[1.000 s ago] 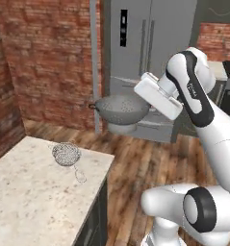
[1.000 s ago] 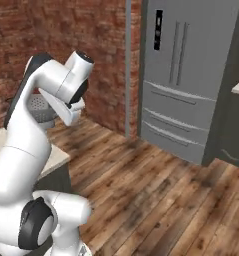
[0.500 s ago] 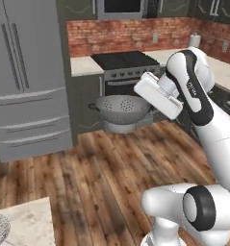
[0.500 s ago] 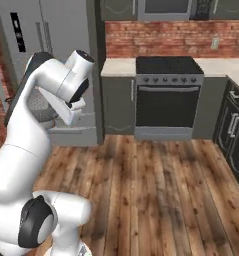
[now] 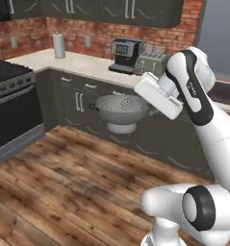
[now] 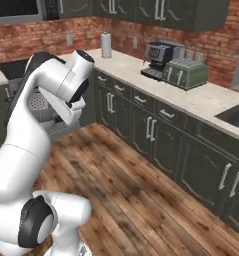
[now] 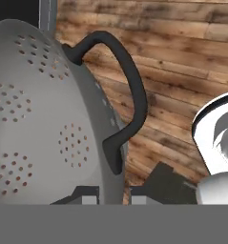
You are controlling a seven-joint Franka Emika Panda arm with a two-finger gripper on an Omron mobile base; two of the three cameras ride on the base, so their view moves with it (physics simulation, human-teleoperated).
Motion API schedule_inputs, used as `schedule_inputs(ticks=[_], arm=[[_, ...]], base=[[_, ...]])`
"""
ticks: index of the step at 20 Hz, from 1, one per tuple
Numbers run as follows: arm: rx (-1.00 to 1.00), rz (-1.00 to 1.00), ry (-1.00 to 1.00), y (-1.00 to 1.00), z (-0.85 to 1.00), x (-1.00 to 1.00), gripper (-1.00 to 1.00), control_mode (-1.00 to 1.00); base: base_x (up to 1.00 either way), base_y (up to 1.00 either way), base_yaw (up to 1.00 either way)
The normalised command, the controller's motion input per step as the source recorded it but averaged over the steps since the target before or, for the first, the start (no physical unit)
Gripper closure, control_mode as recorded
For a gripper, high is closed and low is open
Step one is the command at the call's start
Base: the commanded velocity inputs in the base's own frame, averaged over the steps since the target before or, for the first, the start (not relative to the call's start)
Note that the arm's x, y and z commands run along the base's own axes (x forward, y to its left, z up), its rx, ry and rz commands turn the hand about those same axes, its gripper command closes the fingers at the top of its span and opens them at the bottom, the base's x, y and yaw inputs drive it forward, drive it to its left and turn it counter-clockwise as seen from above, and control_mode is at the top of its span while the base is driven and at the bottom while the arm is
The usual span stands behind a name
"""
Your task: Pick the strainer and colander and place them in the sink. Then turn on the water.
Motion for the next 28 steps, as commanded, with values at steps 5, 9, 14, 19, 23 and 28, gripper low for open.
schedule_inputs(ticks=[5, 9, 14, 19, 23, 28], arm=[[0.0, 0.0, 0.0, 0.0, 0.0, 0.0, 1.0, 1.0], [0.0, 0.0, 0.0, 0.0, 0.0, 0.0, 1.0, 1.0], [0.0, 0.0, 0.0, 0.0, 0.0, 0.0, 1.0, 1.0], [0.0, 0.0, 0.0, 0.0, 0.0, 0.0, 1.0, 1.0], [0.0, 0.0, 0.0, 0.0, 0.0, 0.0, 1.0, 1.0], [0.0, 0.0, 0.0, 0.0, 0.0, 0.0, 1.0, 1.0]], base=[[0.0, 0.06, -1.0], [0.0, 0.06, -1.0], [0.04, 0.15, -0.84], [0.47, 0.23, -0.09], [0.7, 0.21, -0.02], [0.82, 0.15, 0.0]])
